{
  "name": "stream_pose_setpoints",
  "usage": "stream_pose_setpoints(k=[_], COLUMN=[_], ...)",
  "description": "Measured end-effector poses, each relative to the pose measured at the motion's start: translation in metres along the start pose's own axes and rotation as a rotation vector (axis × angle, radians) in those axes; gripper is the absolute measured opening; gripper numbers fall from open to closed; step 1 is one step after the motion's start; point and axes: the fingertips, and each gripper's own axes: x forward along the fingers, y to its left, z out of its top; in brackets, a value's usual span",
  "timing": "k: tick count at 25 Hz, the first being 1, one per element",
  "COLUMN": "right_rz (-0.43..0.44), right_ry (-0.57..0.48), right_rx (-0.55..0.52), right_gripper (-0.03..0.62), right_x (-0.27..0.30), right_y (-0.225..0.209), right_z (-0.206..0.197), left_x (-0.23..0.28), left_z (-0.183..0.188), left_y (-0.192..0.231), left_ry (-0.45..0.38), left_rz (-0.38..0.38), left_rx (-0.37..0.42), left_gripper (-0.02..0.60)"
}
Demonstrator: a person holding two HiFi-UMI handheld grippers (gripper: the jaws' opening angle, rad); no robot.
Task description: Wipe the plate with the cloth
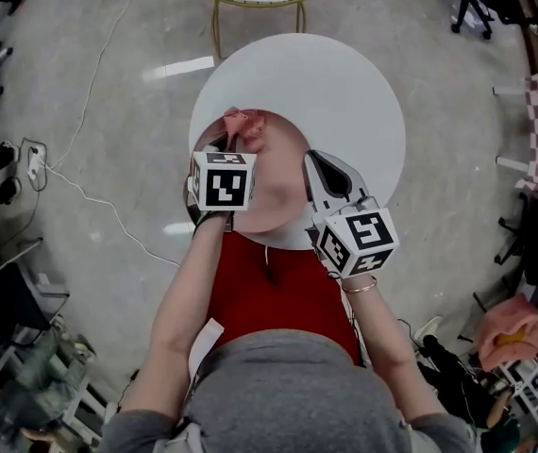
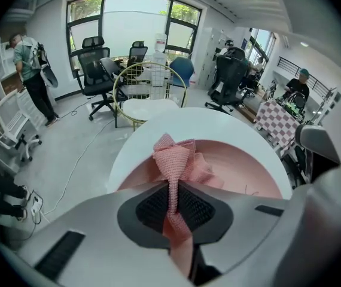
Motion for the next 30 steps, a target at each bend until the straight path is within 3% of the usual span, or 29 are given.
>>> stream_pose_setpoints(k=[13, 19, 25, 30], right_rz=[0.082, 0.081, 0.035, -0.02], right_ry=[0.046, 0.027, -0.005, -0.041], right_rx=[-0.065, -0.056, -0.046, 0.0], right_gripper=[0.029, 0.029, 0.029, 0.029], right_x=[0.02, 0.022, 0.009, -0.011], right_y=[0.03, 0.034, 0.025, 0.013], right_z=[0.003, 0.006, 0.012, 0.008], left_x=[-0.03, -0.049, -0.086, -0.096], left_z=[-0.013, -0.021, -0.02, -0.009], left_y=[0.045, 0.061, 0.058, 0.014], left_ry=[-0.017, -0.052, -0.168, -0.292], left_rz=[0.119, 0.139, 0.08, -0.131], left_rx=[-0.036, -0.066, -0.106, -0.135], left_gripper=[0.037, 0.037, 0.037, 0.037])
